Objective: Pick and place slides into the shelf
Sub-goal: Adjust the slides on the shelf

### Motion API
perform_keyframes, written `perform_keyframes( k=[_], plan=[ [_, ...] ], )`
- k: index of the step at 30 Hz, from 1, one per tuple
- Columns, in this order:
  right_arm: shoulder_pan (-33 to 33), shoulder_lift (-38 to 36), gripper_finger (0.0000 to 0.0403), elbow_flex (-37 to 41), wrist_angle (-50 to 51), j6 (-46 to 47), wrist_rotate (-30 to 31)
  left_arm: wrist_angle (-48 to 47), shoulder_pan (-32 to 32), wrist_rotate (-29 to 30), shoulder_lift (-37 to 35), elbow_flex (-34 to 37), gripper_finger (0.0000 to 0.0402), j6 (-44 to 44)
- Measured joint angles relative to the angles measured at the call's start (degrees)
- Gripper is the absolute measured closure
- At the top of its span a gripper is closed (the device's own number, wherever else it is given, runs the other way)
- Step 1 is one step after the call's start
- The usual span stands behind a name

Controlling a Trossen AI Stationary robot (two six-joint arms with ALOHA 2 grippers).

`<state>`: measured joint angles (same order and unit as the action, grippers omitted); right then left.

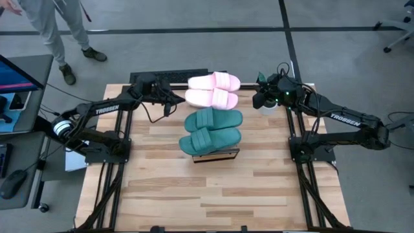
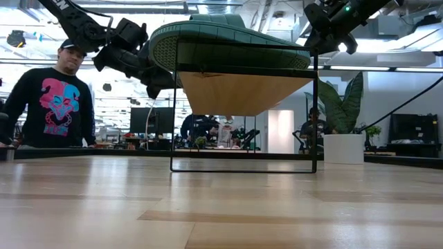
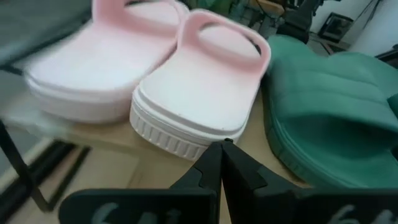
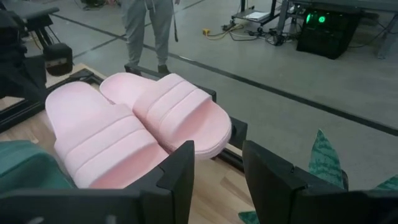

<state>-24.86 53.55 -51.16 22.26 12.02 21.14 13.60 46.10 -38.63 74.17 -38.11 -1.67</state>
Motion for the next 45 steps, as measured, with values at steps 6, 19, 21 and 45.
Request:
perform_keyframes(
  k=[6, 19, 21, 45],
  plan=[
    [0.00, 0.01, 0.0274, 0.00, 0.00, -0.01, 0.00, -4.28, 0.31, 0.38, -0.02, -2.50, 0.0401, -3.15],
    [0.09, -0.01, 0.0274, 0.00, 0.31, -0.21, 0.01, -8.76, -1.63, -1.67, -1.62, -2.55, 0.0401, -1.64],
    [0.09, 0.00, 0.0274, 0.00, 1.43, -0.49, 0.00, -8.80, -1.81, -1.63, -3.45, -2.55, 0.0402, -1.57],
    [-7.20, 10.55, 0.0274, 0.02, 1.54, -3.60, -26.13, -15.57, 1.04, 1.86, -22.75, -2.49, 0.0401, 0.68]
  ],
)
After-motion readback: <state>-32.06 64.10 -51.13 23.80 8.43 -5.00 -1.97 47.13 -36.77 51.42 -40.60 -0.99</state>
